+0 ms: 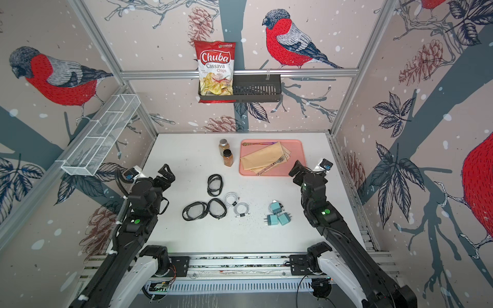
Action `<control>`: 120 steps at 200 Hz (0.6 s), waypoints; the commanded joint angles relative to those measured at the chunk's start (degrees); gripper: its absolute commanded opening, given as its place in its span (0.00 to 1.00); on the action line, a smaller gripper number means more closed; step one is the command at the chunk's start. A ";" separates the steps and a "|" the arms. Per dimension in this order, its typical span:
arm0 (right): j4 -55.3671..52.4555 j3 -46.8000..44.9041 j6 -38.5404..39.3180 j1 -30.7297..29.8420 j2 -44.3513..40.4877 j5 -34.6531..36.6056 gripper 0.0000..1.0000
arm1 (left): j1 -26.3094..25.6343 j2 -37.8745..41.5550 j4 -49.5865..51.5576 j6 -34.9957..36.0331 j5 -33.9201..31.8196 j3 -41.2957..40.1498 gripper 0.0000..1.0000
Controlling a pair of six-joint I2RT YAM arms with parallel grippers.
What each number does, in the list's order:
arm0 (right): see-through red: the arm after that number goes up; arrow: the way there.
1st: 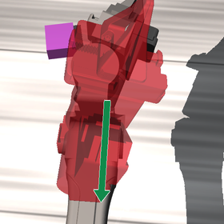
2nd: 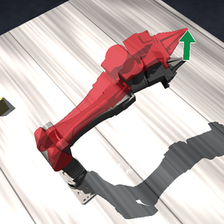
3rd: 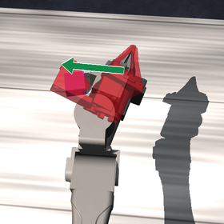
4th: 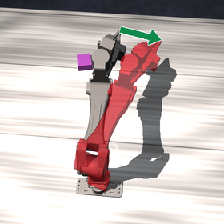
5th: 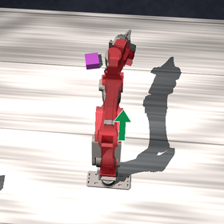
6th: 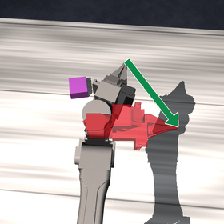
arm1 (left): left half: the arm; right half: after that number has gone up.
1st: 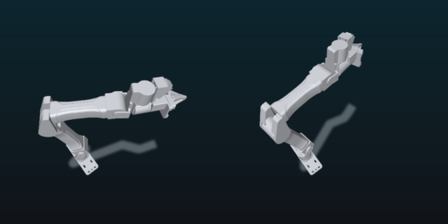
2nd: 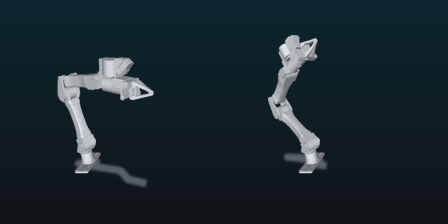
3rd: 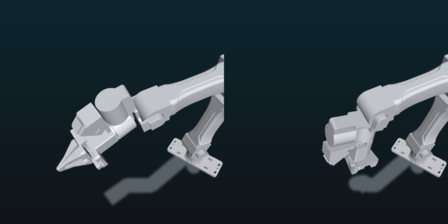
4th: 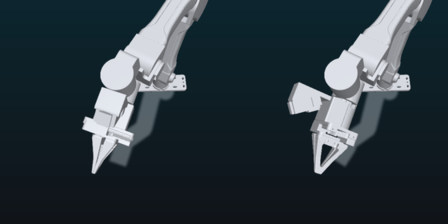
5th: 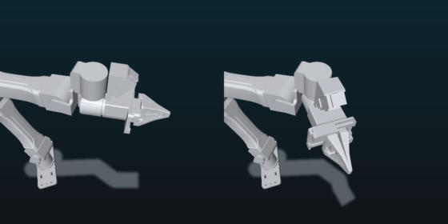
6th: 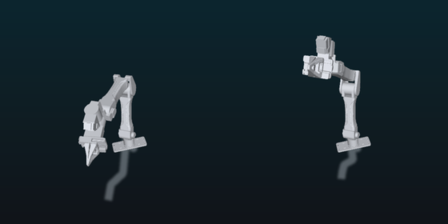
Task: Pack away charging kits
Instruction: Pick up the storage bag at the center of the board.
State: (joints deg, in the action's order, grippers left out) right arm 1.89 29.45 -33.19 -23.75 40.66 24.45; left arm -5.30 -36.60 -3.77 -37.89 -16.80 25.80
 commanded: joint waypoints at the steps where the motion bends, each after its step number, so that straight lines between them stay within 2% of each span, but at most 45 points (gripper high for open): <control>1: 2.36 -5.32 -0.36 -1.06 -7.60 -8.63 1.00 | 0.32 5.48 8.07 -6.24 0.18 -1.10 0.97; 18: 3.64 -9.20 -0.96 -1.60 -12.55 -11.02 1.00 | 0.30 11.42 9.02 -4.27 5.15 -1.65 0.97; 38: 3.71 -11.10 -2.09 -2.32 -12.82 -14.35 1.00 | 0.29 15.26 8.92 -1.61 13.73 -2.25 0.97; 55: 4.53 -12.83 -3.02 -3.28 -10.99 -15.75 1.00 | 0.29 14.44 10.18 -2.18 20.25 -2.93 0.98; 76: 5.66 -14.79 -4.71 -4.94 -8.23 -14.87 0.94 | -0.59 9.94 7.89 -2.82 28.92 -5.39 0.98; 92: 4.82 -15.13 -6.21 -5.96 -6.68 -12.68 0.87 | -3.88 5.42 7.73 -2.22 29.86 -5.43 0.98; 120: 3.21 -14.79 -7.50 -6.54 -3.65 -9.75 0.85 | -14.17 -0.47 8.55 -1.37 22.67 -4.97 0.94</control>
State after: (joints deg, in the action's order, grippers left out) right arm 4.69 14.24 -38.37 -29.98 35.09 11.51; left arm -13.54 -33.98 5.17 -39.99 7.84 20.49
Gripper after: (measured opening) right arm 0.858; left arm 0.963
